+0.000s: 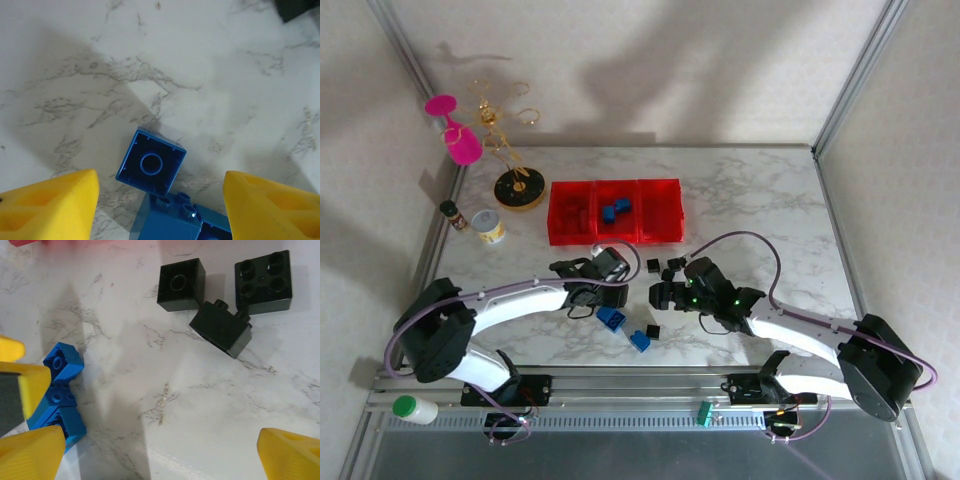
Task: Sort the legos into containers by color
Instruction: Pick up the lego from the middle-left of the table.
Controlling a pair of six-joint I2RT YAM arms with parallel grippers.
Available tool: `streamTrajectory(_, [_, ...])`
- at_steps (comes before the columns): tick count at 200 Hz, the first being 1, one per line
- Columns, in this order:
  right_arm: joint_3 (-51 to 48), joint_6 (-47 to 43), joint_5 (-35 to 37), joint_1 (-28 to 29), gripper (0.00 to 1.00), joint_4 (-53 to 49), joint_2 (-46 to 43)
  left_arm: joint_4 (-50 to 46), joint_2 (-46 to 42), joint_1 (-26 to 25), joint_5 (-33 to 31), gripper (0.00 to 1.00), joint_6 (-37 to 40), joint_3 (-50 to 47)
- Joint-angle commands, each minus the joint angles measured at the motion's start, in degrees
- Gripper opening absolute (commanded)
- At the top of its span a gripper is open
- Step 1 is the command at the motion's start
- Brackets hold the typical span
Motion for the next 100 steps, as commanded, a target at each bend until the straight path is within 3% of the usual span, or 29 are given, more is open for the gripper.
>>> streamTrajectory(1, [-0.2, 0.4, 1.7, 0.7, 0.99, 0.1, -0.7, -0.2, 2.0, -0.4, -2.7, 0.66, -0.2, 0.4])
streamTrajectory(47, [-0.1, 0.5, 3.0, 0.7, 0.99, -0.7, -1.7, 2.3, 7.0, -0.3, -3.0, 0.62, 0.6, 0.7])
streamTrajectory(100, [0.2, 0.7, 2.8, 0.6, 0.99, 0.1, -0.8, 3.7, 8.4, -0.2, -3.3, 0.47, 1.2, 1.0])
